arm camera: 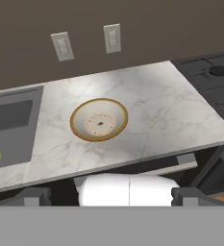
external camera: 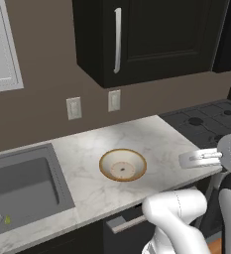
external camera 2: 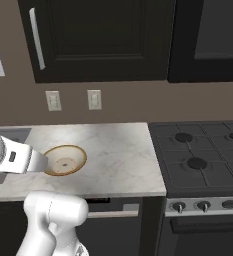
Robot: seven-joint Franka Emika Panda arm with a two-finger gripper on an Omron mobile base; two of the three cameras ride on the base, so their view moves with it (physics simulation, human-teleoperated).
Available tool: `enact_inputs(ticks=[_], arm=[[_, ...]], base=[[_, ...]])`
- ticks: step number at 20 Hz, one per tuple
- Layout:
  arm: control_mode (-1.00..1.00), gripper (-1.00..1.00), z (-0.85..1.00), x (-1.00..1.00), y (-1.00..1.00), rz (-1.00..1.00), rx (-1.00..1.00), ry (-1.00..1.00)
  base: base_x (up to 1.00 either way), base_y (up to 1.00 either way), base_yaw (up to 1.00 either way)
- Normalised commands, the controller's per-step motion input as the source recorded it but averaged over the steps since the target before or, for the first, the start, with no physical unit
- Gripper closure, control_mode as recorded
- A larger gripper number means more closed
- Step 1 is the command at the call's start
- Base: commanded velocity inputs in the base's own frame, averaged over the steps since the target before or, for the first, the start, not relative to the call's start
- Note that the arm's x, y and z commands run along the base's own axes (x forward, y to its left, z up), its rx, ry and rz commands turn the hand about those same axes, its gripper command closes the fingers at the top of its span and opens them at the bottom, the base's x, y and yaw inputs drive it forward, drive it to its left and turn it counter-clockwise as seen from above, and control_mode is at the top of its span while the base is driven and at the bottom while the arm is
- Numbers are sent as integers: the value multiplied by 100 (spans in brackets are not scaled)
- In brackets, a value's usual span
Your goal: Clear the mugs and bowl far away from the sink.
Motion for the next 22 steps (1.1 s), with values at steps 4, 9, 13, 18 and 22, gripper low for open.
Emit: enact_inputs(ticks=[4, 9, 13, 18, 22], arm=[[100, -100, 0, 0, 0, 0, 0, 0], [100, -100, 0, 0, 0, 0, 0, 0], [100, -100, 0, 0, 0, 0, 0, 0], [100, -100, 0, 0, 0, 0, 0, 0], [100, -100, 0, 0, 0, 0, 0, 0]], base=[[7, 13, 0], [13, -5, 2], [14, -2, -17], [18, 0, -28], [16, 0, -21]])
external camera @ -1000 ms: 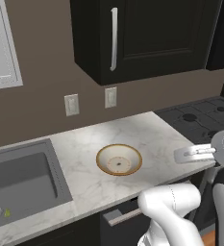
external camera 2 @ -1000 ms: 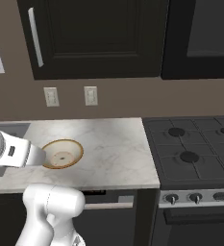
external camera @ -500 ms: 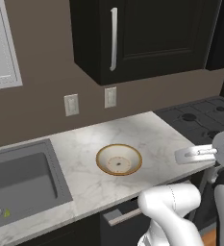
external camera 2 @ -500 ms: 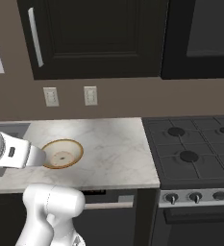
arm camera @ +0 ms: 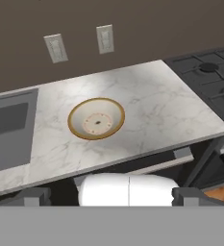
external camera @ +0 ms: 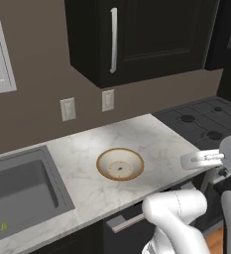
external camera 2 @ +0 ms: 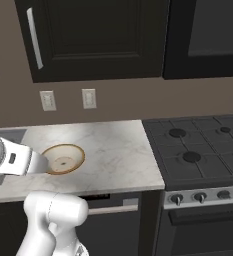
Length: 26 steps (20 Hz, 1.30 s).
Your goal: Clear the mugs and bowl far away from the sink.
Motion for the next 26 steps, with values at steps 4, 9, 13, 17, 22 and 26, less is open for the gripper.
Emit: enact_inputs(ticks=[4, 9, 13, 17, 22, 26], arm=[[-100, -100, -2, 7, -1, -1, 4, 2], [-100, -100, -3, 21, -17, 0, 19, 8], [-100, -100, -7, 18, -22, 0, 16, 4], [-100, -100, -19, 23, -5, 0, 9, 1], [-100, -100, -35, 32, 0, 0, 7, 1], [-100, -100, -33, 32, 0, -1, 5, 0]], base=[[17, 0, -7], [0, 0, 0], [0, 0, 0], [0, 0, 0], [0, 0, 0], [0, 0, 0]])
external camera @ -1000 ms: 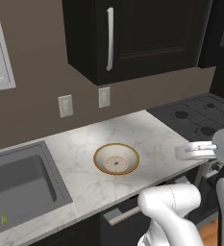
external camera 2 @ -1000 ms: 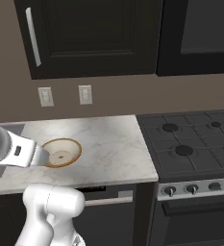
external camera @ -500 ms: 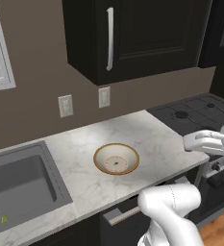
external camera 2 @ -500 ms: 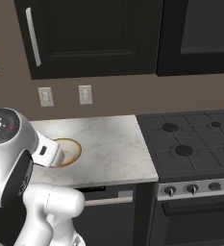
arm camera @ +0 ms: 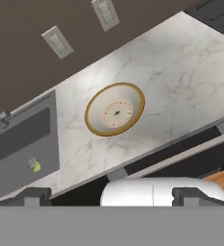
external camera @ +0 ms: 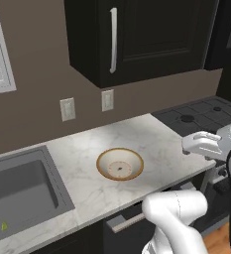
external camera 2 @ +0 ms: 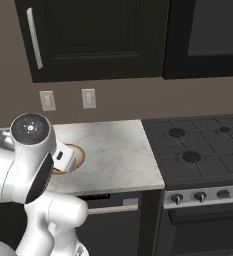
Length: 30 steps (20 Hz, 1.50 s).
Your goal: Clear the mugs and bowl far away from the sink.
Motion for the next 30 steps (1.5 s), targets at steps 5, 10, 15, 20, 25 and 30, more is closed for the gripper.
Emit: enact_inputs(ticks=[5, 10, 15, 20, 25, 30], arm=[[-100, -100, -27, 34, 0, -1, 4, 0], [-100, -100, -24, 26, 0, -4, 1, 0], [-100, -100, -27, 15, 0, -6, 0, 0], [-100, -100, -27, 10, 0, -5, 1, 0], [-100, -100, -20, 0, 10, 0, 7, 3], [-100, -100, -25, 7, 10, 0, 8, 4]], base=[[0, 0, 0], [0, 0, 0], [0, 0, 0], [0, 0, 0], [0, 0, 0], [0, 0, 0]])
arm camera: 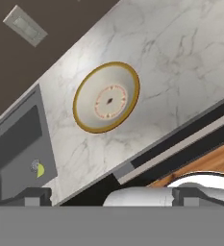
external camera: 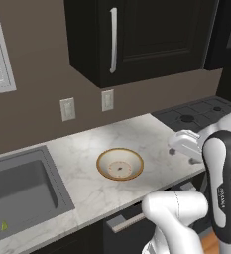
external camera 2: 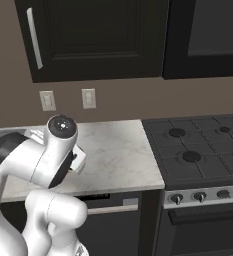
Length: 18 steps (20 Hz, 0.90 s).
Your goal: Clear the mugs and bowl far away from the sink.
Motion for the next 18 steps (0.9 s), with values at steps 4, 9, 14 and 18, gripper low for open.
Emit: enact_inputs(ticks=[4, 9, 14, 18], arm=[[-100, -100, -30, 12, 10, 0, 4, 1], [-100, -100, -34, 24, 14, 0, 0, 0], [-100, -100, -35, 29, 15, -1, 0, 0], [-100, -100, -36, 28, 16, 0, 0, 0]], base=[[0, 0, 0], [0, 0, 0], [0, 0, 0], [0, 0, 0]])
